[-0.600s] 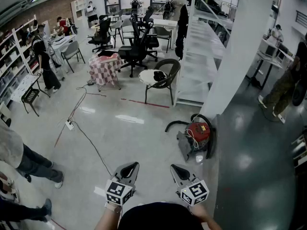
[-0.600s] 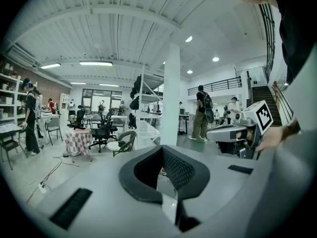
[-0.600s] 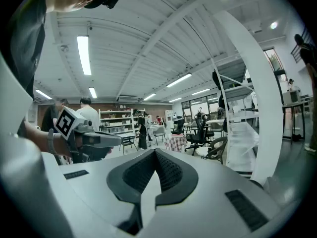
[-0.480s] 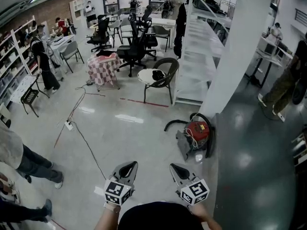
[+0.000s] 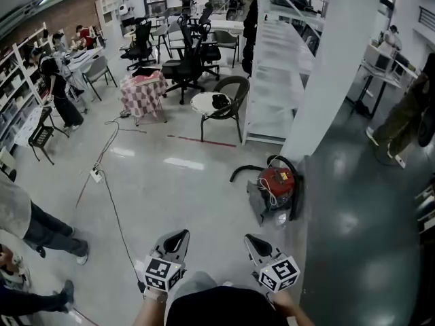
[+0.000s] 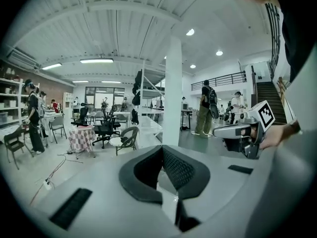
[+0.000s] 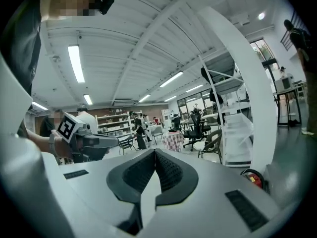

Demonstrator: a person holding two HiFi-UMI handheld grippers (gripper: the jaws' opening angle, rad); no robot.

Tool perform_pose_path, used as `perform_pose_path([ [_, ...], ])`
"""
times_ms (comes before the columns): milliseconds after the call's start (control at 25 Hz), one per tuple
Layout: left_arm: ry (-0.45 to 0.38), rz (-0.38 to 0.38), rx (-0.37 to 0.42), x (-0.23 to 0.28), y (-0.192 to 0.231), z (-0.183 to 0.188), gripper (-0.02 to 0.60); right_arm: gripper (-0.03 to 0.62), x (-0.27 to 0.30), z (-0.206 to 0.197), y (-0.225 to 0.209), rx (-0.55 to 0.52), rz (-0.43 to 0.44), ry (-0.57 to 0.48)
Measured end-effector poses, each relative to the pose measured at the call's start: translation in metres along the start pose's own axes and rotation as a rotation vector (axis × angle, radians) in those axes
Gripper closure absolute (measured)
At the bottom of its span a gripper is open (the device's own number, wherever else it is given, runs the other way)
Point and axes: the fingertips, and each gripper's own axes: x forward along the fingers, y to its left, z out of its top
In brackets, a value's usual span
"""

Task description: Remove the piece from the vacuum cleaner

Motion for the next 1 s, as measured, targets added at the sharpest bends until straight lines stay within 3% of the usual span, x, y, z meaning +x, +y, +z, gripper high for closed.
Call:
perform_pose_path([
  [360, 0.015, -0.036, -0.006, 0.056, 0.026, -0.005, 0.563, 0.566, 0.042, 0.002, -0.047, 0.014, -0.032, 0.009],
  [760, -0.021, -0.135, -0.023, 0.161, 0.151, 0.024, 0.563, 0.566, 0.178, 0.043, -0.091, -0.015, -0.113, 0.013],
  [1000, -0.022, -0.191, -0.015, 0.194, 0.229, 0.038, 0.563, 0.566, 0.248, 0.062, -0.097, -0.007, -0.186, 0.024],
])
